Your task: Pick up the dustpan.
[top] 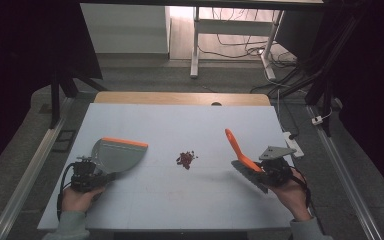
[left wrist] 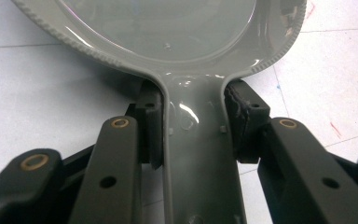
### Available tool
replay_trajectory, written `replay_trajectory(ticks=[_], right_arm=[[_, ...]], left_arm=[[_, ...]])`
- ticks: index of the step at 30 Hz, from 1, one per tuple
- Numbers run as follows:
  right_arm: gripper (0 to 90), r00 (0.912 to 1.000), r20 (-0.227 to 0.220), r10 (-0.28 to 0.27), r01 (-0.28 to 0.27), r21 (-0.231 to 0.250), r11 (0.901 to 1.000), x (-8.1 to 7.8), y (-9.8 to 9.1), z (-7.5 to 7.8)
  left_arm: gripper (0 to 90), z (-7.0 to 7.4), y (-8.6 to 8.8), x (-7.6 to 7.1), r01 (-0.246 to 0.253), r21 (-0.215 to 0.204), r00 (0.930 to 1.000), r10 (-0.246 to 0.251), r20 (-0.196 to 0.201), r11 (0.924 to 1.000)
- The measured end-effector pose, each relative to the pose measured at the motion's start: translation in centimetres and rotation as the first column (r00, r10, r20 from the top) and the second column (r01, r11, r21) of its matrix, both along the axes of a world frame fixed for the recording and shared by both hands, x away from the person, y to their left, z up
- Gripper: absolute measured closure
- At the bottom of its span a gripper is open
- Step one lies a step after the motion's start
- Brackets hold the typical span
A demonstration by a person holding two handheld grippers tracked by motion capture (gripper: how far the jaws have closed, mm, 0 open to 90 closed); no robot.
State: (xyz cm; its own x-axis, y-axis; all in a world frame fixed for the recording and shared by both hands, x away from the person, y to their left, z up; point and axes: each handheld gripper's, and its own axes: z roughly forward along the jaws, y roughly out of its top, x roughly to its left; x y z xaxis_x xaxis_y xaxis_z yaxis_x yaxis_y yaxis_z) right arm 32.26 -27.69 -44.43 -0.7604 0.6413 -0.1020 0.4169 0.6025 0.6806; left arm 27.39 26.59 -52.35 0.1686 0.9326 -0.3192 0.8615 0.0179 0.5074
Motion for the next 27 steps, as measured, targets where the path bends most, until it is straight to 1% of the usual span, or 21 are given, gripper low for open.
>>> replay_trajectory(ticks=[2,4,6,8,11,12,14,15,16,18,19,20,22,23,24,25,26,27], right_arm=[[70.7,1.0000,-0.001,-0.001,0.001,0.001,1.0000,0.0,0.0,0.0],[70.7,1.0000,0.001,-0.001,0.001,0.003,1.0000,0.0,0.0,0.0],[70.7,1.0000,0.002,0.000,0.000,0.003,1.0000,0.0,0.0,0.0],[70.7,1.0000,0.003,0.000,0.000,0.004,1.0000,0.1,0.0,0.0],[70.7,1.0000,0.002,0.001,-0.001,0.005,1.0000,0.0,0.1,0.0],[70.7,1.0000,0.003,0.000,0.000,0.006,1.0000,0.0,0.2,0.0],[70.8,1.0000,0.009,0.002,-0.002,0.008,1.0000,0.0,0.2,0.1],[70.8,1.0000,0.009,0.002,-0.002,0.008,1.0000,0.0,0.2,0.1],[70.8,0.9999,0.011,-0.003,0.003,0.012,0.9999,0.0,0.2,0.1],[70.7,0.9999,0.014,-0.010,0.010,0.014,0.9999,0.1,0.3,0.1],[70.7,0.9998,0.014,-0.013,0.013,0.013,0.9998,0.1,0.3,0.1],[70.7,0.9998,0.016,-0.014,0.014,0.008,0.9999,0.2,0.3,0.0],[70.7,0.9997,0.018,-0.018,0.018,0.001,0.9998,0.3,0.3,-0.1],[70.7,0.9996,0.016,-0.021,0.021,0.004,0.9998,0.4,0.4,-0.2],[70.7,0.9996,0.009,-0.027,0.027,0.013,0.9995,0.5,0.3,-0.2],[70.7,0.9996,0.009,-0.027,0.027,0.013,0.9995,0.5,0.3,-0.2],[70.7,0.9995,0.008,-0.032,0.032,0.025,0.9992,0.5,0.3,-0.2],[70.7,0.9994,0.006,-0.034,0.034,0.047,0.9983,0.6,0.3,-0.1]], left_arm=[[61.9,0.0,0.0,0.0,0.003,0.000,1.0000,-0.003,0.003,1.0000],[61.9,0.2,0.1,-0.1,0.008,-0.001,0.9997,-0.008,0.021,1.0000],[61.9,0.2,0.1,-0.1,0.010,-0.003,0.9996,-0.010,0.027,0.9999],[61.9,0.3,0.1,-0.1,0.018,-0.040,0.9987,-0.016,0.048,0.9991],[61.9,0.5,-0.1,-0.1,0.029,-0.040,0.9977,-0.026,0.062,0.9988],[61.9,0.7,-0.2,0.0,0.037,-0.033,0.9963,-0.035,0.079,0.9987],[61.9,0.8,-0.1,0.0,0.054,-0.046,0.9944,-0.049,0.094,0.9975],[61.9,0.8,-0.1,0.0,0.054,-0.046,0.9944,-0.049,0.094,0.9975],[61.9,1.0,0.1,0.1,0.066,-0.056,0.9927,-0.060,0.105,0.9962],[61.9,1.2,0.2,0.1,0.074,-0.057,0.9916,-0.067,0.110,0.9956],[61.9,1.4,0.4,0.2,0.096,-0.057,0.9879,-0.088,0.128,0.9938],[61.9,1.4,0.4,0.2,0.096,-0.057,0.9879,-0.088,0.128,0.9938],[61.9,1.6,0.5,0.1,0.106,-0.042,0.9854,-0.099,0.139,0.9935],[61.9,1.7,0.6,0.1,0.108,-0.032,0.9839,-0.103,0.147,0.9936],[61.8,2.0,0.9,0.0,0.117,-0.023,0.9803,-0.112,0.163,0.9929],[61.9,2.0,0.9,0.0,0.117,-0.023,0.9803,-0.112,0.163,0.9929],[61.9,2.1,1.1,-0.1,0.119,-0.025,0.9789,-0.113,0.170,0.9926],[61.9,2.2,1.2,-0.2,0.120,-0.025,0.9772,-0.114,0.179,0.9924]])
